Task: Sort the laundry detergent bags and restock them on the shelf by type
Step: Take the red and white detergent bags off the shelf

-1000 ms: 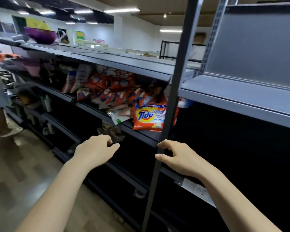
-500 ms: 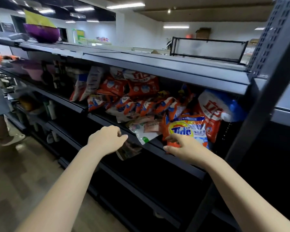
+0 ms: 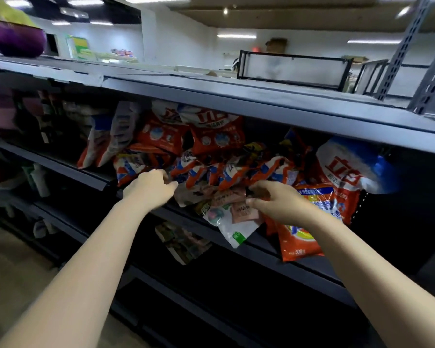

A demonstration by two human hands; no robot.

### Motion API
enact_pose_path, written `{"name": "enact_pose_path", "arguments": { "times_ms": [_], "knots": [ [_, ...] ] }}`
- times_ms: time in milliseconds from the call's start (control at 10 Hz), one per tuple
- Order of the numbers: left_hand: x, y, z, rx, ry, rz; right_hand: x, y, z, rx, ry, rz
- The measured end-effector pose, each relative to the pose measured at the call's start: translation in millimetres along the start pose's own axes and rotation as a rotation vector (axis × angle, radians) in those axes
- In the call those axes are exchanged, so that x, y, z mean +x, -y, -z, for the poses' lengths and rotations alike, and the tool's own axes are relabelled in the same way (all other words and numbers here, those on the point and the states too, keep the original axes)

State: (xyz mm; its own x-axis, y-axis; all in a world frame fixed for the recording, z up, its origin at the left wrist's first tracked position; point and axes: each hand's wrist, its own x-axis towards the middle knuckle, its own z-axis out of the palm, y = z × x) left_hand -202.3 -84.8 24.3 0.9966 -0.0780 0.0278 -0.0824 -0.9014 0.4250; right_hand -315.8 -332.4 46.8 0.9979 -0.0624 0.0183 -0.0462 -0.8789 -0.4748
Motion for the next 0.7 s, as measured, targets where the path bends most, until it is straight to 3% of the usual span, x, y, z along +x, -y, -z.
{"name": "enact_pose_path", "arguments": {
  "times_ms": [400, 700],
  "knots": [
    [184, 63, -2, -0.266, -0.11, -0.13, 164, 41, -23, -0.166, -0.405, -0.216],
    [290, 89, -12, -0.379, -0.075, -0.234, 276, 43, -26, 0.25, -0.37, -0.385]
  ]
}}
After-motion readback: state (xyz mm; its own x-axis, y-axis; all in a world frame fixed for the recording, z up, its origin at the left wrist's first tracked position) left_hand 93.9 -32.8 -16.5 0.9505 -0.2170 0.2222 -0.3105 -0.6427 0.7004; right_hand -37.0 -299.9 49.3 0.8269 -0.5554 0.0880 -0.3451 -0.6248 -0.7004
